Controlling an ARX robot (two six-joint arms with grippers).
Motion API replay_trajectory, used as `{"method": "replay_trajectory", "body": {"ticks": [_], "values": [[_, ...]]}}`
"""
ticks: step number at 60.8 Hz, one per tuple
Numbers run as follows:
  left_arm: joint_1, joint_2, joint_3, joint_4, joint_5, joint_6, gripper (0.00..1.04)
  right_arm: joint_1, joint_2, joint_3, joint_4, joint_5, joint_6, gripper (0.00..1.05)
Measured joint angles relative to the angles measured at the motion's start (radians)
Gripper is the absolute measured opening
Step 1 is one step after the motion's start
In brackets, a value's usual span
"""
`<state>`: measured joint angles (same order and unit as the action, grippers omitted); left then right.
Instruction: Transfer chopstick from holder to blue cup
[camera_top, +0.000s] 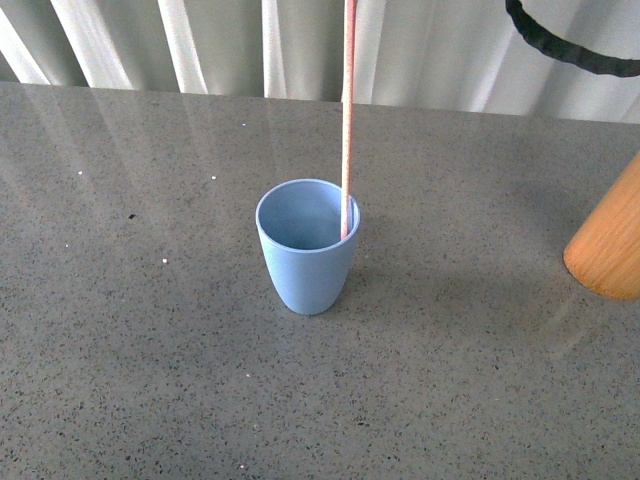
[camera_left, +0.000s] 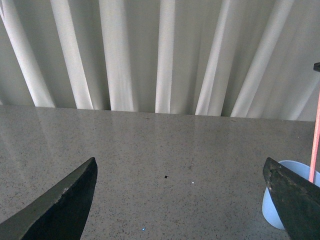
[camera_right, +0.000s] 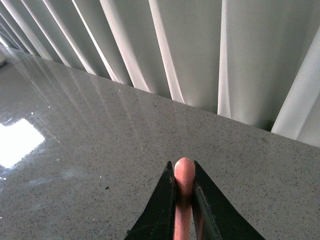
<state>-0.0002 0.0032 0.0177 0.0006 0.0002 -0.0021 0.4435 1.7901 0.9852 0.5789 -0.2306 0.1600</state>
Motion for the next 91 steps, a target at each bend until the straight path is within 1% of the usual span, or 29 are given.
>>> {"method": "replay_trajectory", "body": {"ticks": [21,32,37,39,44,46,53,54,57,76,84,91], "values": [[0.0,0.0,0.0,0.0,0.0,0.0,0.98,0.056,0.09,0.021,0.024,0.01,-0.02,0.05],[0.0,0.0,0.0,0.0,0.0,0.0,0.98,0.072,0.104,0.032,0.026,0.016,-0.022,0.38],[0.0,0.0,0.0,0.0,0.0,0.0,0.98,0.072,0.104,0.034,0.027,0.016,-0.022,0.51],[0.0,0.0,0.0,0.0,0.0,0.0,0.98,0.072,0.104,0.034,0.028,0.016,-0.022,0.58],[0.0,0.0,0.0,0.0,0.0,0.0,0.98,0.068,0.104,0.034,0.032,0.016,-0.022,0.7],[0.0,0.0,0.0,0.0,0.0,0.0,0.98,0.064,0.103,0.034,0.034,0.016,-0.022,0.77],[0.0,0.0,0.0,0.0,0.0,0.0,0.98,0.054,0.102,0.035,0.035,0.023,-0.022,0.96],[0.0,0.0,0.0,0.0,0.0,0.0,0.98,0.053,0.101,0.036,0.035,0.024,-0.021,0.97],[0.0,0.0,0.0,0.0,0.0,0.0,0.98,0.042,0.097,0.042,0.037,0.036,-0.022,0.94],[0.0,0.0,0.0,0.0,0.0,0.0,0.98,-0.036,0.01,0.075,0.051,0.085,-0.043,0.95],[0.0,0.0,0.0,0.0,0.0,0.0,0.98,-0.093,-0.048,0.076,0.058,0.096,-0.053,0.95],[0.0,0.0,0.0,0.0,0.0,0.0,0.98,-0.165,-0.13,0.036,0.086,0.103,-0.066,0.95]]}}
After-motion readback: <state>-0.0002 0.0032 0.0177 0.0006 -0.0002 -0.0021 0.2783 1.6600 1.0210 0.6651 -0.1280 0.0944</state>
